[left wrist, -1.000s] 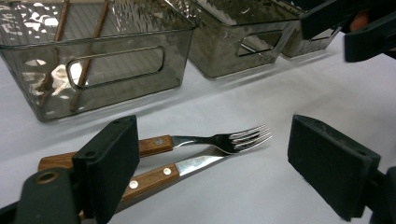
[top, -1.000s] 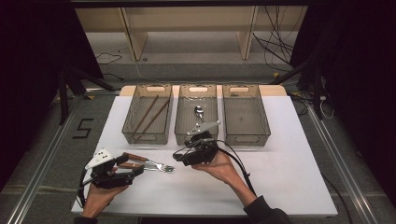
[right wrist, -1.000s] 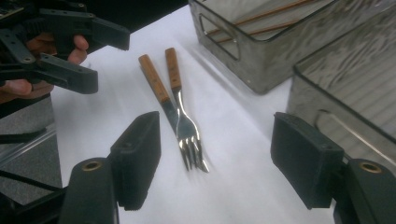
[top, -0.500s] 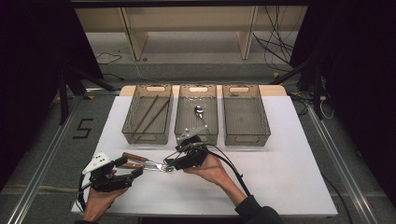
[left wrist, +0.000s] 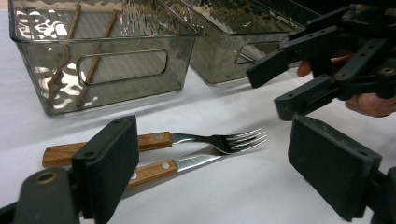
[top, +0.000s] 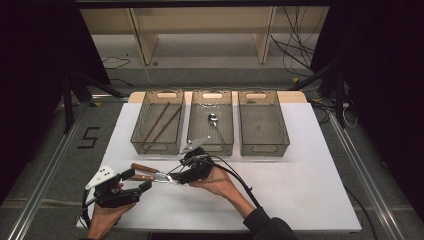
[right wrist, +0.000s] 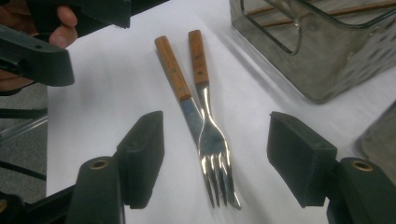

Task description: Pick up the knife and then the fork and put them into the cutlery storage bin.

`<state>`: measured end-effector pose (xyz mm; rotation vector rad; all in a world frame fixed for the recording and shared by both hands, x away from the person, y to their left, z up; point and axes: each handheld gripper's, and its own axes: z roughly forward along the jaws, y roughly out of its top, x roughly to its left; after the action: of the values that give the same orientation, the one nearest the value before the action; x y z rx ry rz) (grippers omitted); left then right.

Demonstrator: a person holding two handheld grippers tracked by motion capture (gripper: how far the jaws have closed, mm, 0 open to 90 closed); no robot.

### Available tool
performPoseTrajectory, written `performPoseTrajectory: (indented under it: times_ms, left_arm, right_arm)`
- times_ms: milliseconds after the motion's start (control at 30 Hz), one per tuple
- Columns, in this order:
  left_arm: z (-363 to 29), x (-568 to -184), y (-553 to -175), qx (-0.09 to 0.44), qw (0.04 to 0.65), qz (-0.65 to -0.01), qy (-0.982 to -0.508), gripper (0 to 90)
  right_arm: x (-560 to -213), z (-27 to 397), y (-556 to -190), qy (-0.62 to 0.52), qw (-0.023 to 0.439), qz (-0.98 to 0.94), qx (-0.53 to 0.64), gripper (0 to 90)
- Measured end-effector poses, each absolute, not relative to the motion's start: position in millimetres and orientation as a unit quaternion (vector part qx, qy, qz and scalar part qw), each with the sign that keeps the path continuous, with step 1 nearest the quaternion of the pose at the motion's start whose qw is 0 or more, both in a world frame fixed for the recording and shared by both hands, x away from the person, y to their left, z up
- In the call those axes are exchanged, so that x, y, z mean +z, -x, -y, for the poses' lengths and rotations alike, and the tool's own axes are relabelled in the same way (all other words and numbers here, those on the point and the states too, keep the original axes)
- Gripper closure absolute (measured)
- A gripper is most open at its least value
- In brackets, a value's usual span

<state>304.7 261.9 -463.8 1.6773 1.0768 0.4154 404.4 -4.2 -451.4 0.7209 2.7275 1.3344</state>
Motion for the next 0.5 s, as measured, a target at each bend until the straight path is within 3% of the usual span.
performPoseTrajectory:
  times_ms: [500]
  left_arm:
    - [-264.3,-466.6,-298.5,0.177,0.527,-0.449,-0.699,16.0]
  right_arm:
    - [-465.7,-22.8,-418.4,-0.208,0.011,-0.887,0.413,51.0]
